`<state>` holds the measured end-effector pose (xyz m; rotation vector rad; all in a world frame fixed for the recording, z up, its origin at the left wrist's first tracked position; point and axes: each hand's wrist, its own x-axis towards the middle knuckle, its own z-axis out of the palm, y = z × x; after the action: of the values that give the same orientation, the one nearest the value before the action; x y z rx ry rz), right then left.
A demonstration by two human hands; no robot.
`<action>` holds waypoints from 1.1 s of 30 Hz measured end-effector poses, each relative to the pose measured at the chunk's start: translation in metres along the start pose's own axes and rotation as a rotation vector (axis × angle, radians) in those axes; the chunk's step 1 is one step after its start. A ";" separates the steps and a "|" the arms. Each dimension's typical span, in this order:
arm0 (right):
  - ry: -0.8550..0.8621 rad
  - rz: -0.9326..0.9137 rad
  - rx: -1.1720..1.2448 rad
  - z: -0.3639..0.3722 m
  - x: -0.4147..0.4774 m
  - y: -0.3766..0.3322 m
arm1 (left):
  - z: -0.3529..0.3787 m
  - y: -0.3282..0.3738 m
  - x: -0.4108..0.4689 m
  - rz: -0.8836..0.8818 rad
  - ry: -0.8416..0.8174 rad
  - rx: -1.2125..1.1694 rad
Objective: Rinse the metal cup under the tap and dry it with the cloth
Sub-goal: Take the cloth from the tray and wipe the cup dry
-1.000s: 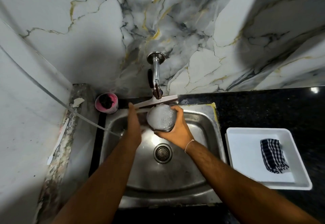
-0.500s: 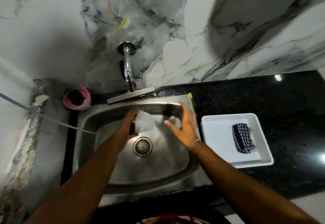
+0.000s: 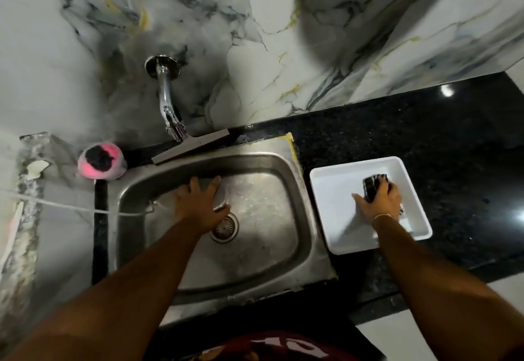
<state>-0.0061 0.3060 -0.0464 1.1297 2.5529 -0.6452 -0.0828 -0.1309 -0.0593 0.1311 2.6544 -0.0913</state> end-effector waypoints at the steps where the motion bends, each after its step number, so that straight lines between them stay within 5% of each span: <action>1: 0.021 0.002 0.014 0.000 0.005 0.003 | 0.002 0.000 -0.001 0.005 -0.008 -0.002; 6: 0.073 0.002 0.101 -0.018 0.036 0.016 | -0.007 0.009 -0.004 -0.113 -0.145 -0.282; 10: 0.244 0.205 0.826 -0.033 0.040 0.007 | -0.031 0.017 -0.020 -0.478 -0.352 -1.411; 12: 0.061 0.239 1.261 -0.031 0.032 -0.010 | -0.037 0.012 -0.027 -0.580 -0.489 -1.811; 14: -0.326 0.235 1.491 -0.022 0.016 -0.033 | -0.036 0.005 -0.032 -0.530 -0.494 -1.990; 16: -0.663 0.228 1.387 -0.011 -0.013 -0.064 | -0.035 0.000 -0.035 -0.492 -0.442 -2.045; 18: -0.901 0.087 0.999 0.009 -0.047 -0.099 | -0.039 -0.002 -0.040 -0.500 -0.407 -2.062; 21: -0.728 -0.299 0.459 0.053 -0.095 -0.151 | -0.049 -0.002 -0.049 -0.537 -0.384 -1.986; 27: -0.469 -0.668 0.375 0.080 -0.175 -0.230 | -0.061 -0.006 -0.055 -0.486 -0.363 -1.876; 33: -0.747 -0.903 0.219 0.080 -0.174 -0.237 | -0.073 -0.010 -0.049 -0.443 -0.358 -1.909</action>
<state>-0.0636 0.0156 0.0252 -0.3105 2.2014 -1.2584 -0.0741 -0.1387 0.0284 -0.9306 1.3917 1.8761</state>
